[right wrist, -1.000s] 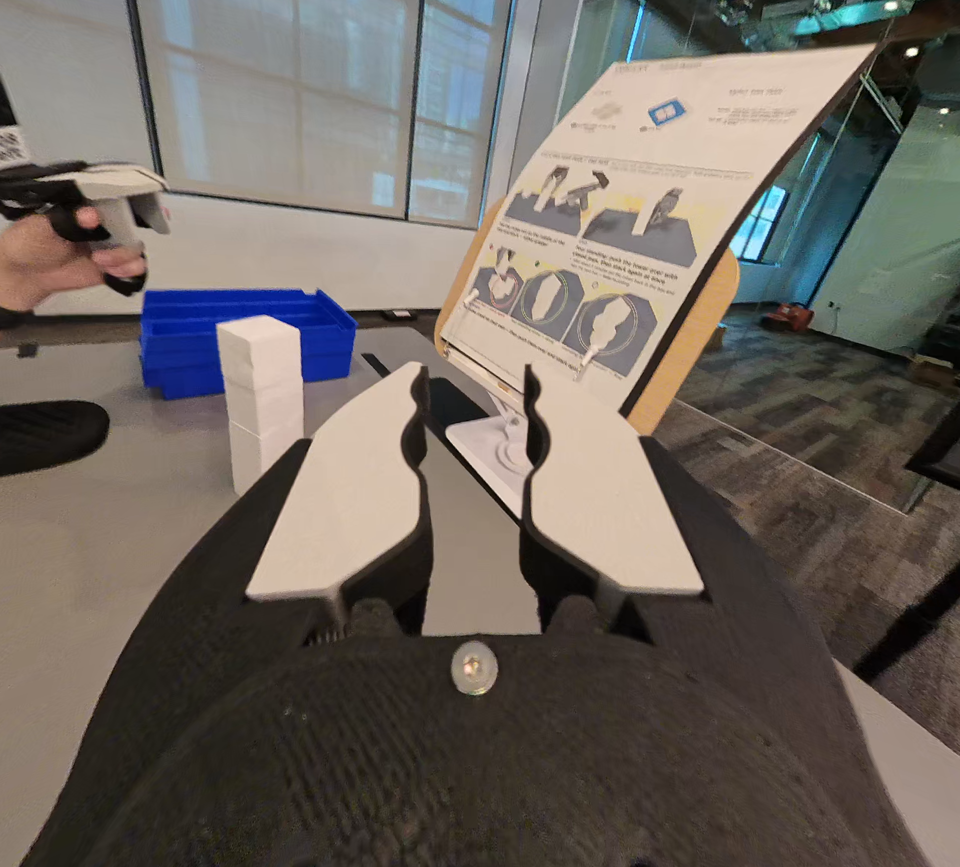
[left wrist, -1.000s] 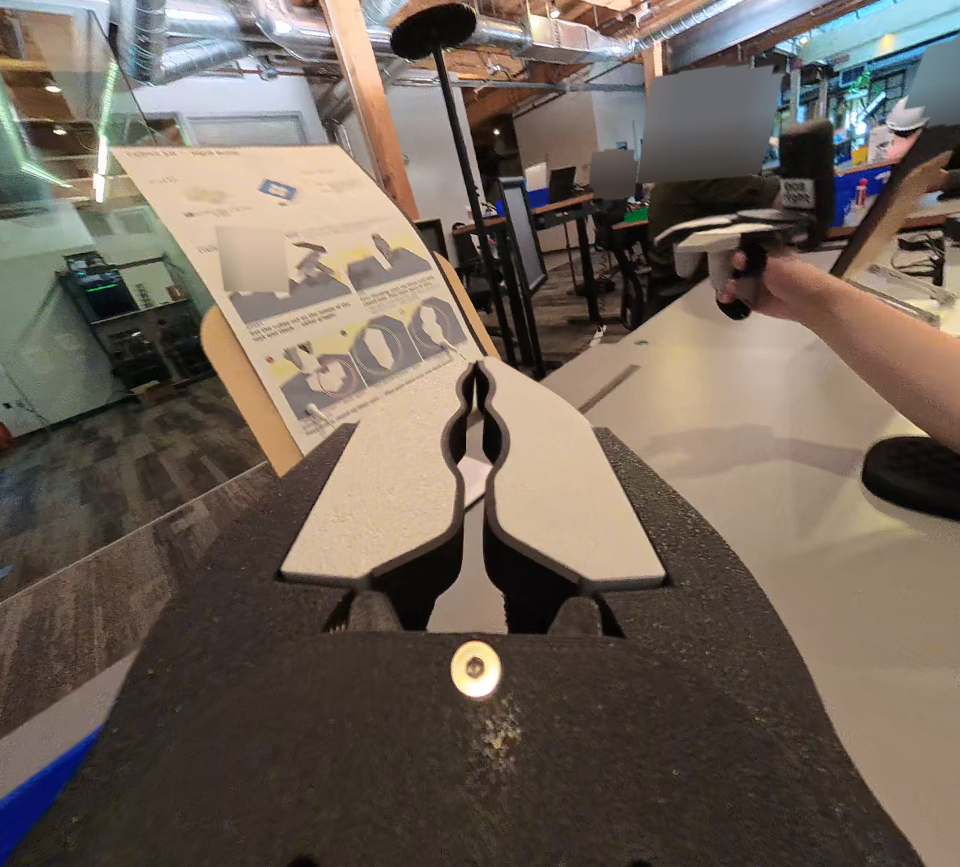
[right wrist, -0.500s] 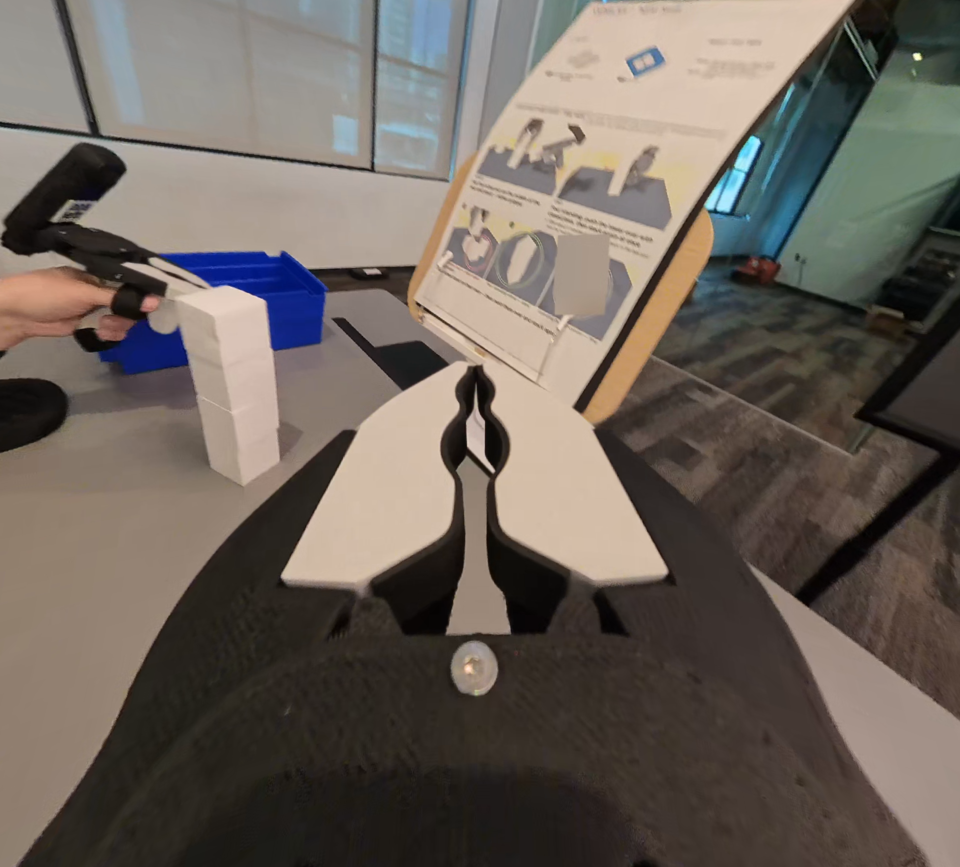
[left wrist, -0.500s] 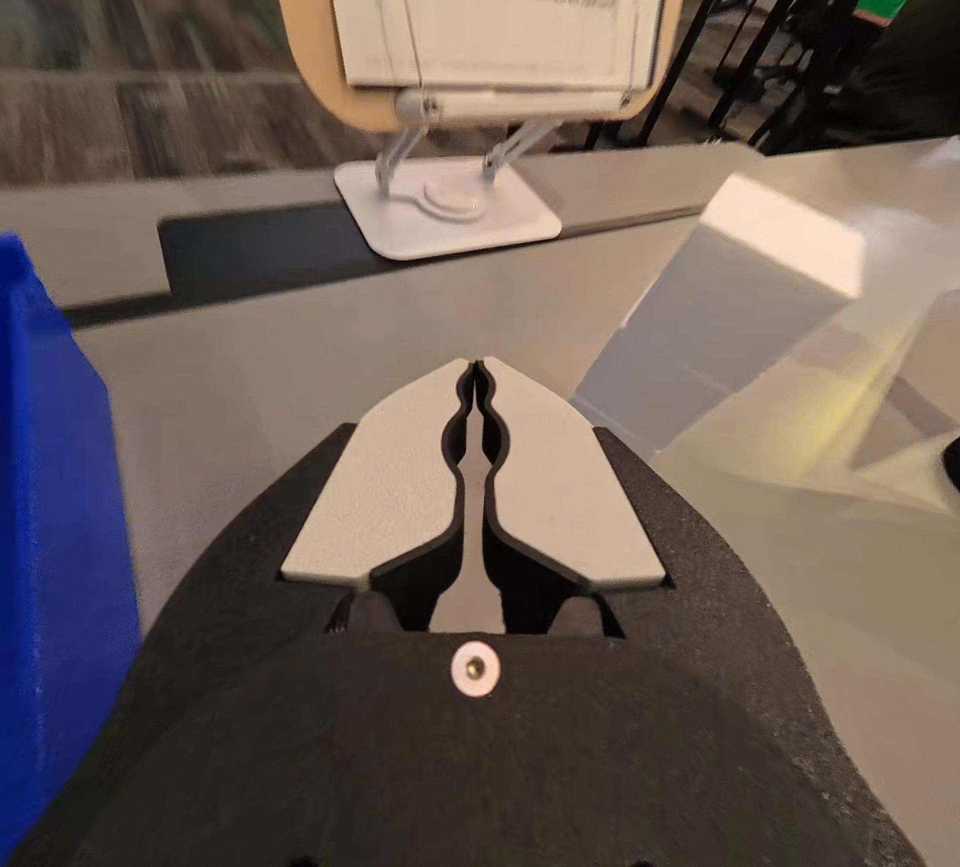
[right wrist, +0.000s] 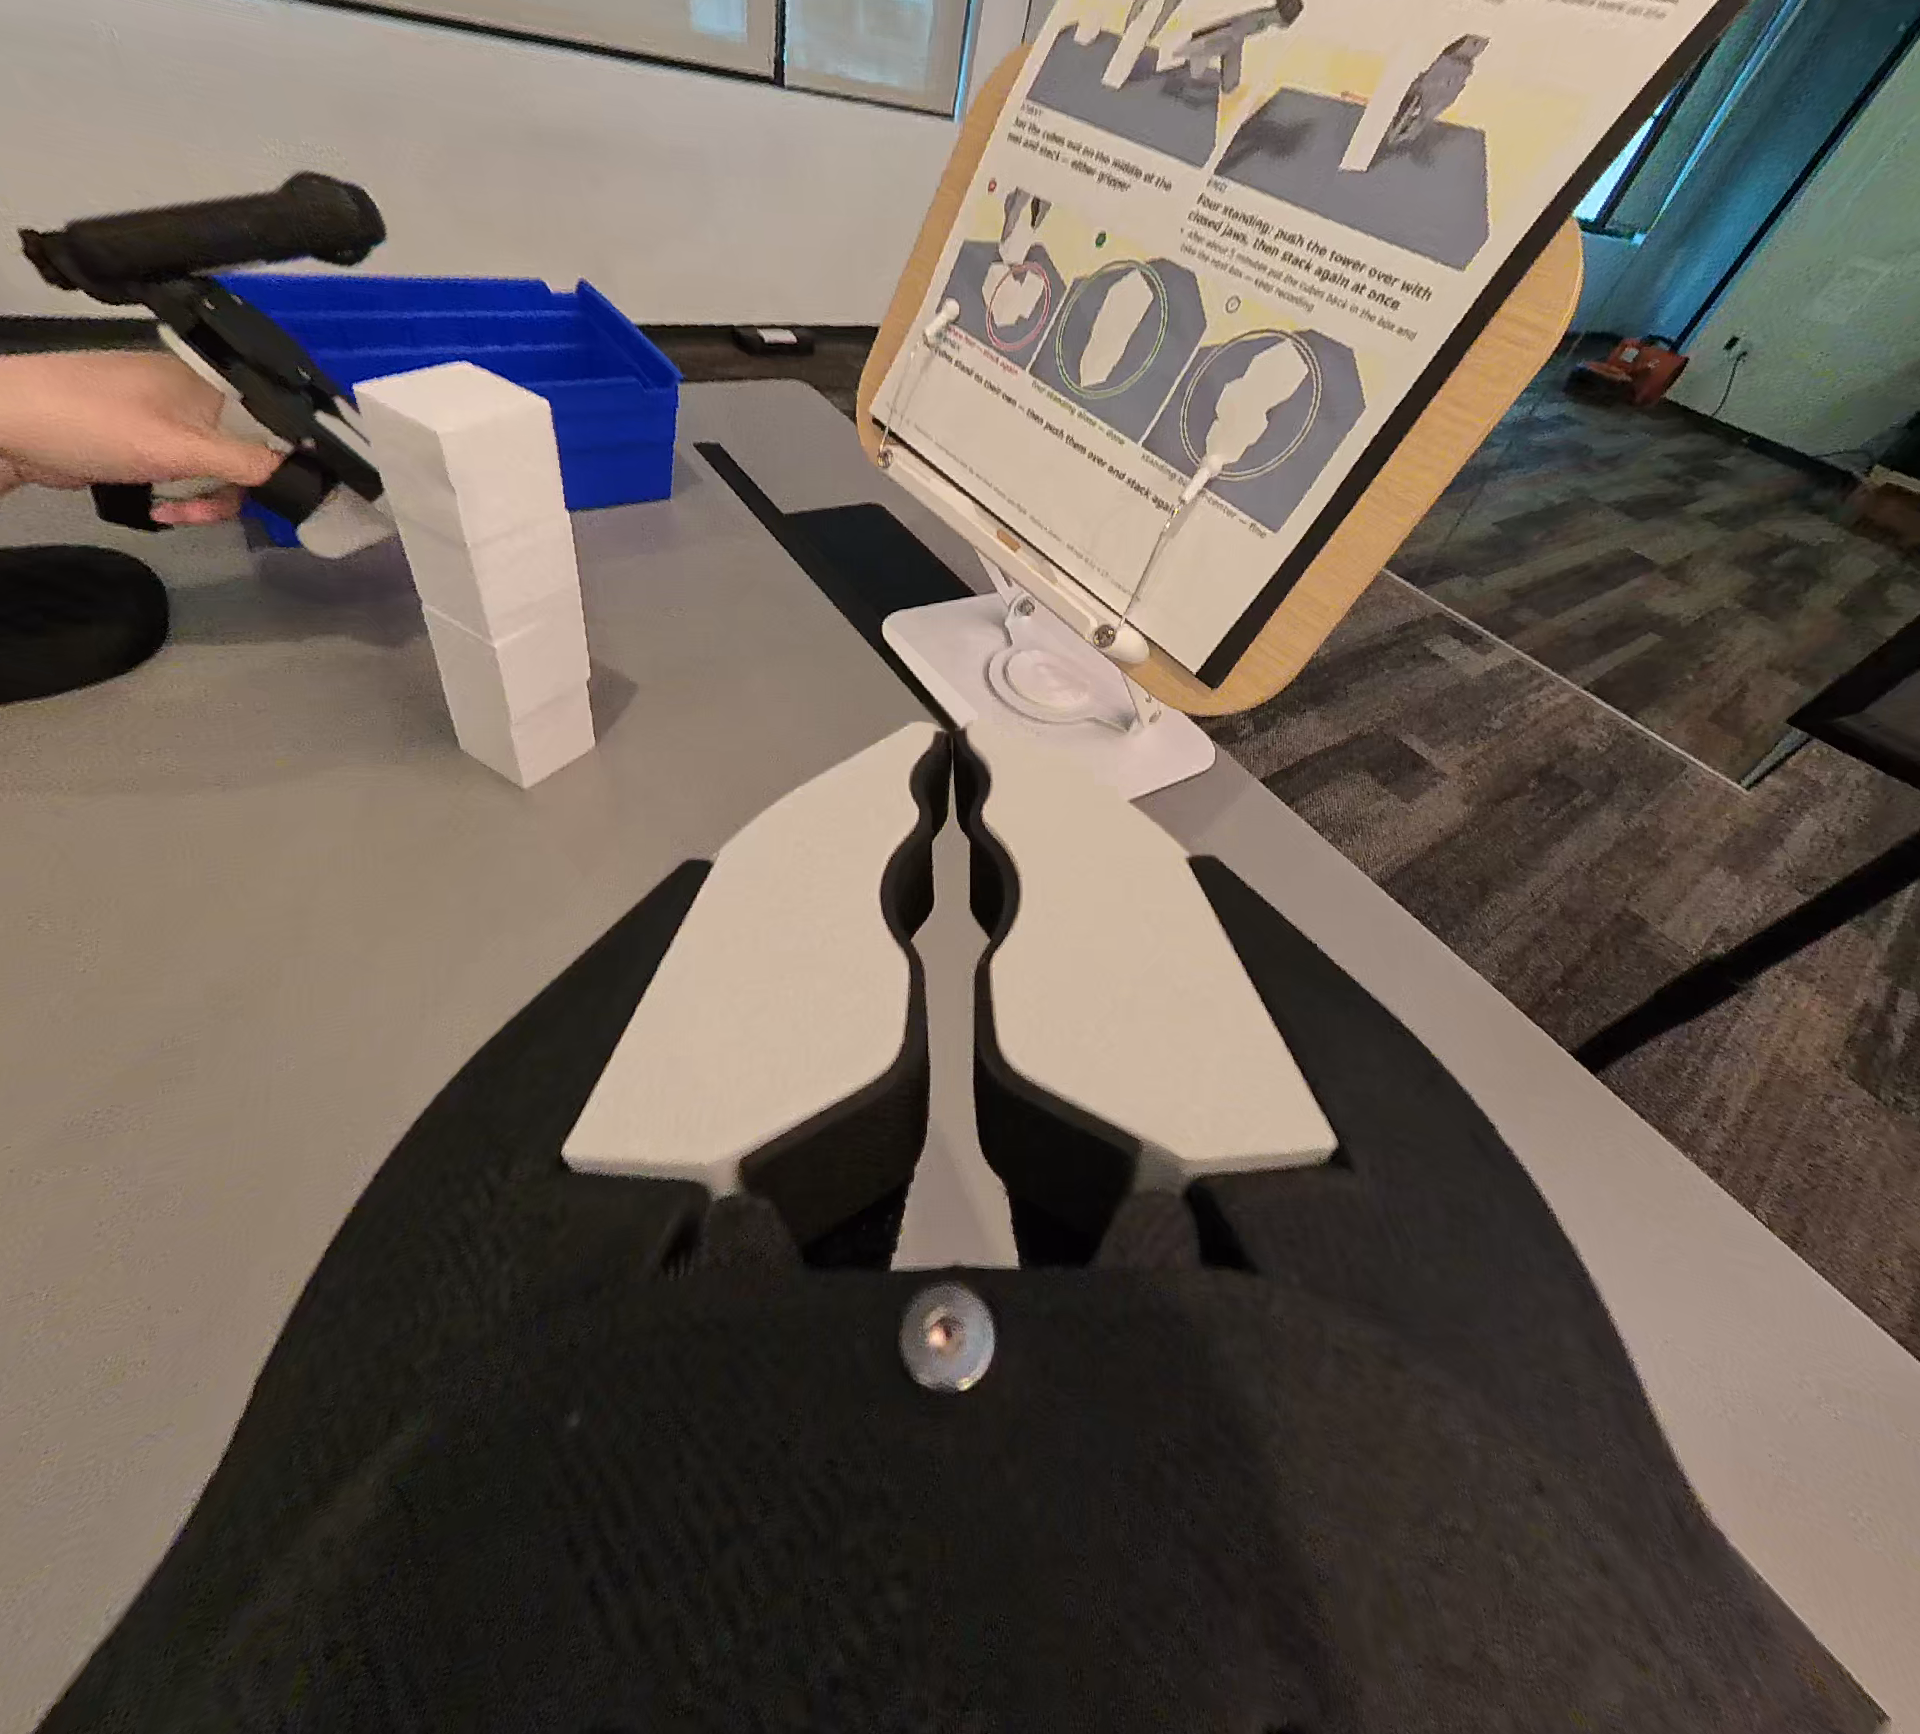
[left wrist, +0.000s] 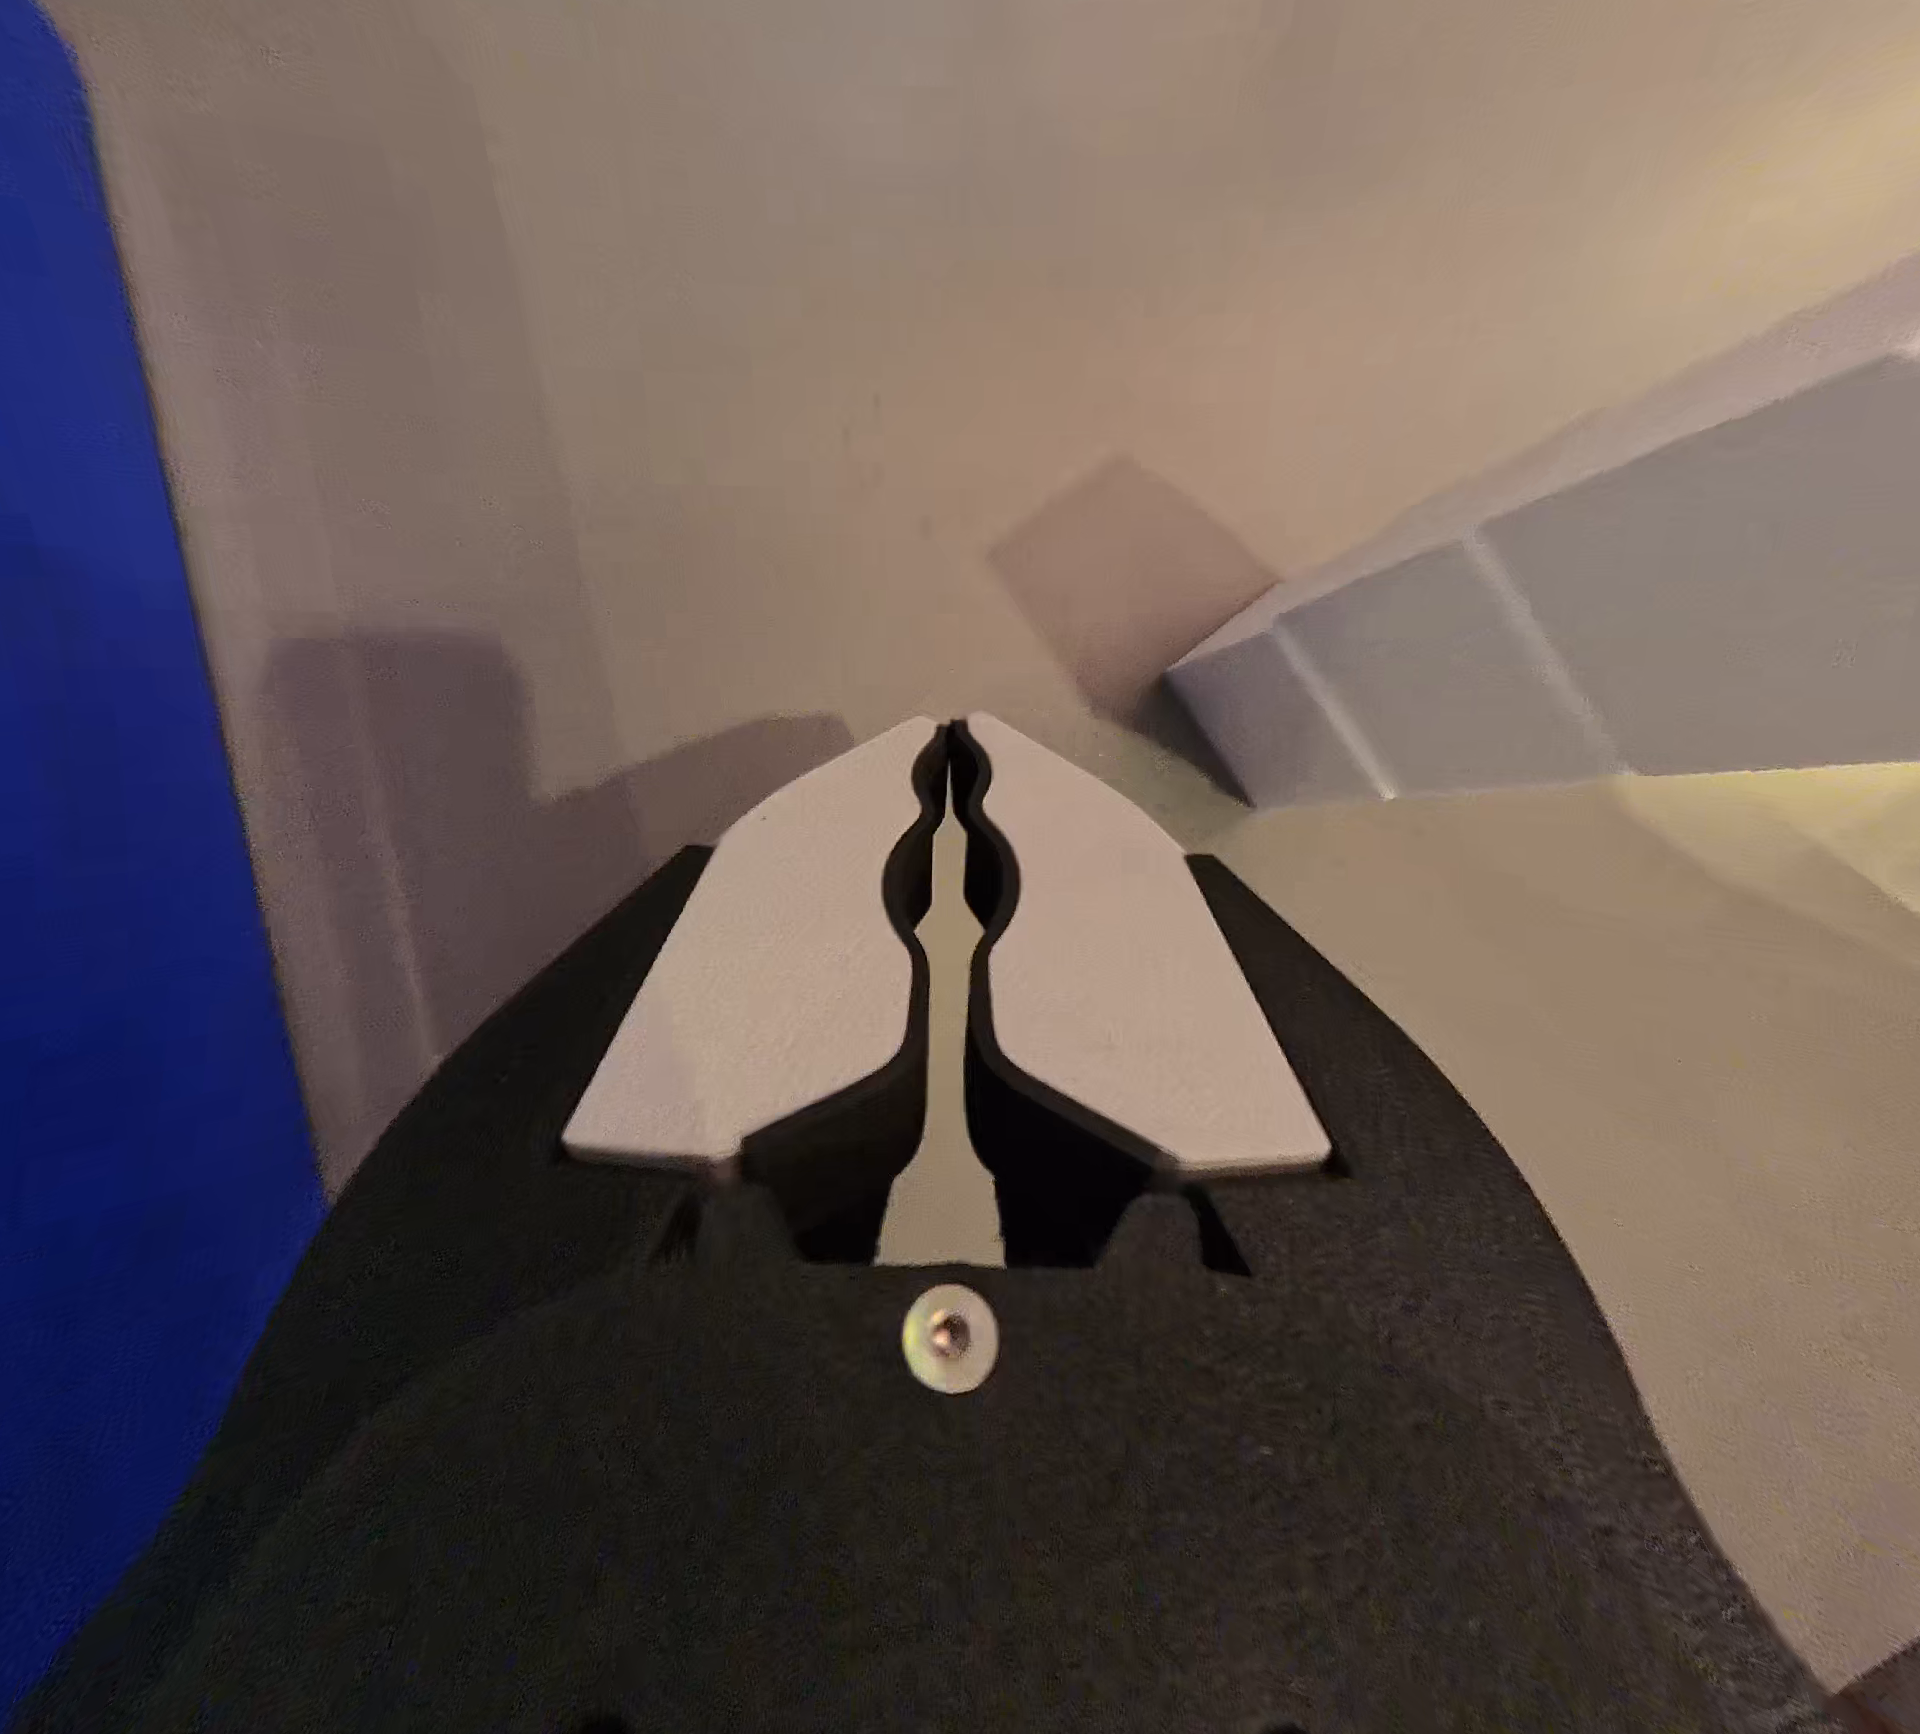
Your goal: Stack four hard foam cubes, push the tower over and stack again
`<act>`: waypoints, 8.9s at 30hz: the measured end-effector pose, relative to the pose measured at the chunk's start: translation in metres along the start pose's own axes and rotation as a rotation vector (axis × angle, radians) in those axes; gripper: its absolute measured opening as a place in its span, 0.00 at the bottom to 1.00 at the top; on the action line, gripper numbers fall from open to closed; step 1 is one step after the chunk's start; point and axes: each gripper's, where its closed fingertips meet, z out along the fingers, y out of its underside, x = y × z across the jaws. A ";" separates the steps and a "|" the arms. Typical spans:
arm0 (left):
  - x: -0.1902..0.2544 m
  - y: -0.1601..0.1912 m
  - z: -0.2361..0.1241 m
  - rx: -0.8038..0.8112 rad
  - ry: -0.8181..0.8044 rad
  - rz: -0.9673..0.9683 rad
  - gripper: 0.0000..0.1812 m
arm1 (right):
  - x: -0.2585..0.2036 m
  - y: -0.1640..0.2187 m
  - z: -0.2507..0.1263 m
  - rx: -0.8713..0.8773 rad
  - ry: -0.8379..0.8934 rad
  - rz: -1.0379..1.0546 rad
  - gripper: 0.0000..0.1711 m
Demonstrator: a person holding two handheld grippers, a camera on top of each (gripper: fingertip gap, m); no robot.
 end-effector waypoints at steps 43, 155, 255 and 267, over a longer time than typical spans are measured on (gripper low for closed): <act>0.125 -0.043 -0.053 0.461 0.254 0.304 0.28 | 0.006 -0.012 -0.050 0.148 -0.077 0.080 0.02; 0.096 -0.064 0.019 0.447 0.433 0.521 0.42 | 0.042 0.241 0.014 -0.870 0.122 0.295 0.35; 0.091 -0.045 0.046 0.367 0.436 0.520 0.37 | -0.015 0.199 0.130 -0.349 -0.197 0.077 0.34; 0.087 -0.046 0.045 0.369 0.415 0.513 0.37 | -0.041 0.021 0.099 0.015 -0.221 0.299 0.32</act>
